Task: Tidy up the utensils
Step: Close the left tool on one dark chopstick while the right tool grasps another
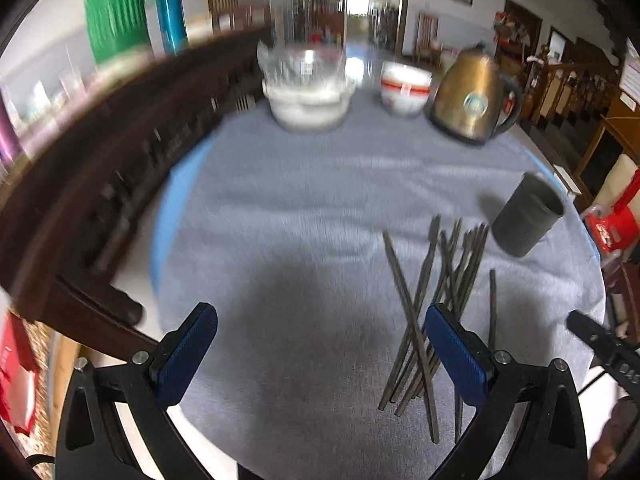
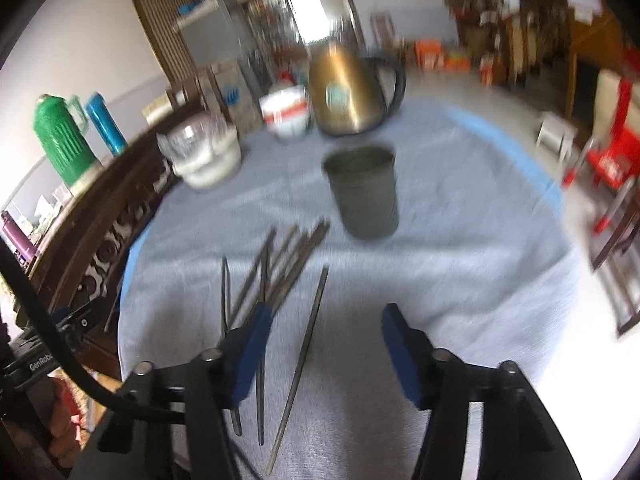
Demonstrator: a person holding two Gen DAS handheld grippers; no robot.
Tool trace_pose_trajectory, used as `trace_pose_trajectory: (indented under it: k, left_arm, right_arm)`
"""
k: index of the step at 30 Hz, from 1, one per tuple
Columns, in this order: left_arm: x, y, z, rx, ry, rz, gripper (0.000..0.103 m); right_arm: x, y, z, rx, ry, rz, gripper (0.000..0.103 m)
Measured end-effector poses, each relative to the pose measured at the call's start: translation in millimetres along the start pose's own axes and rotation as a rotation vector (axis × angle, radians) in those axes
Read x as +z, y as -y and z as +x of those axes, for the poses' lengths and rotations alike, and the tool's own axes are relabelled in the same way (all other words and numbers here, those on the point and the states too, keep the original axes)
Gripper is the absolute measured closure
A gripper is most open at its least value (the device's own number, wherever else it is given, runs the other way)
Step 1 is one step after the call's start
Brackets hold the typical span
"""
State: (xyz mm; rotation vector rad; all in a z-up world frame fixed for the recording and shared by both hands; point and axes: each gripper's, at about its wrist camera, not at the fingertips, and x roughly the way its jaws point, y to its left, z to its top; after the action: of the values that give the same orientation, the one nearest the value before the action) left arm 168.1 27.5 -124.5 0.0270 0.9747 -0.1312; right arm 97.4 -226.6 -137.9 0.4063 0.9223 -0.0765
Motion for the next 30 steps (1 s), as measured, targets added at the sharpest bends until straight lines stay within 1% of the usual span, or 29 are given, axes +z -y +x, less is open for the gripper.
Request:
trace_pose_trajectory:
  k: [1,2,3,4,5,6,7,9,11,12,14,15,17,18,19,20,21,22,24,25,26,27,29,30]
  left_arm:
    - [5,-3,14,-0.017,-0.031,-0.010,0.001]
    - [7,-4,23,-0.027,-0.047,-0.014,0.004]
    - [11,-6,36,-0.046,-0.084,-0.021,0.006]
    - [16,-6,46,-0.066,-0.117,-0.028,0.015]
    - [19,-5,55,-0.084,-0.138,-0.030,0.020]
    - [25,-1,67,-0.112,-0.168,-0.026,0.020]
    - [30,3,76,-0.126,-0.191,-0.021,0.021]
    - [40,10,90,-0.129,-0.221,-0.026,0.026]
    - [52,21,105,-0.160,-0.250,-0.013,0.026]
    - [56,26,113,-0.159,-0.272,-0.013,0.027]
    - [62,31,127,-0.168,-0.315,-0.030,0.034]
    - [64,37,136,-0.175,-0.340,-0.025,0.034]
    - [67,43,149,-0.162,-0.372,-0.021,0.044]
    - [67,44,154,-0.161,-0.385,-0.024,0.046]
    - [66,46,160,-0.169,-0.402,-0.029,0.048]
    - [66,46,164,-0.174,-0.417,-0.035,0.053]
    - [65,48,167,-0.174,-0.429,-0.039,0.057]
    - [64,50,168,-0.167,-0.429,-0.038,0.059]
    - [64,55,168,-0.170,-0.422,-0.024,0.070]
    - [64,56,168,-0.160,-0.415,-0.020,0.078]
    - [64,57,169,-0.156,-0.415,-0.020,0.094]
    - [63,58,171,-0.163,-0.423,-0.023,0.094]
    - [61,59,169,-0.174,-0.406,-0.016,0.096]
    - [60,58,165,-0.173,-0.393,-0.014,0.096]
  right_arm:
    - [2,3,13,-0.001,-0.021,0.005,0.054]
    - [5,4,27,0.003,-0.049,0.014,0.055]
    - [9,4,41,0.002,-0.073,0.019,0.056]
    - [12,4,53,0.006,-0.090,0.027,0.058]
    - [15,4,66,0.006,-0.110,0.033,0.058]
    - [18,5,78,0.007,-0.129,0.041,0.060]
    - [19,5,85,0.011,-0.139,0.049,0.061]
    - [25,6,103,-0.007,-0.180,0.063,0.061]
    - [28,7,118,-0.020,-0.213,0.066,0.061]
    - [29,7,122,-0.028,-0.225,0.066,0.062]
    - [32,8,129,-0.044,-0.250,0.084,0.063]
    - [34,7,130,-0.052,-0.243,0.080,0.063]
    - [36,4,135,-0.073,-0.250,0.066,0.064]
    - [37,3,136,-0.084,-0.249,0.062,0.065]
    - [39,1,138,-0.092,-0.257,0.059,0.068]
    - [39,-1,139,-0.097,-0.259,0.051,0.073]
    - [38,-4,141,-0.093,-0.273,0.040,0.079]
    - [38,-8,142,-0.101,-0.272,0.029,0.082]
    - [37,-13,144,-0.115,-0.264,-0.001,0.087]
    - [37,-16,144,-0.105,-0.262,-0.003,0.092]
    - [37,-16,145,-0.093,-0.260,-0.003,0.094]
    - [37,-17,145,-0.088,-0.259,-0.009,0.096]
    - [37,-19,142,-0.077,-0.252,-0.013,0.096]
    - [38,-18,138,-0.051,-0.239,-0.007,0.096]
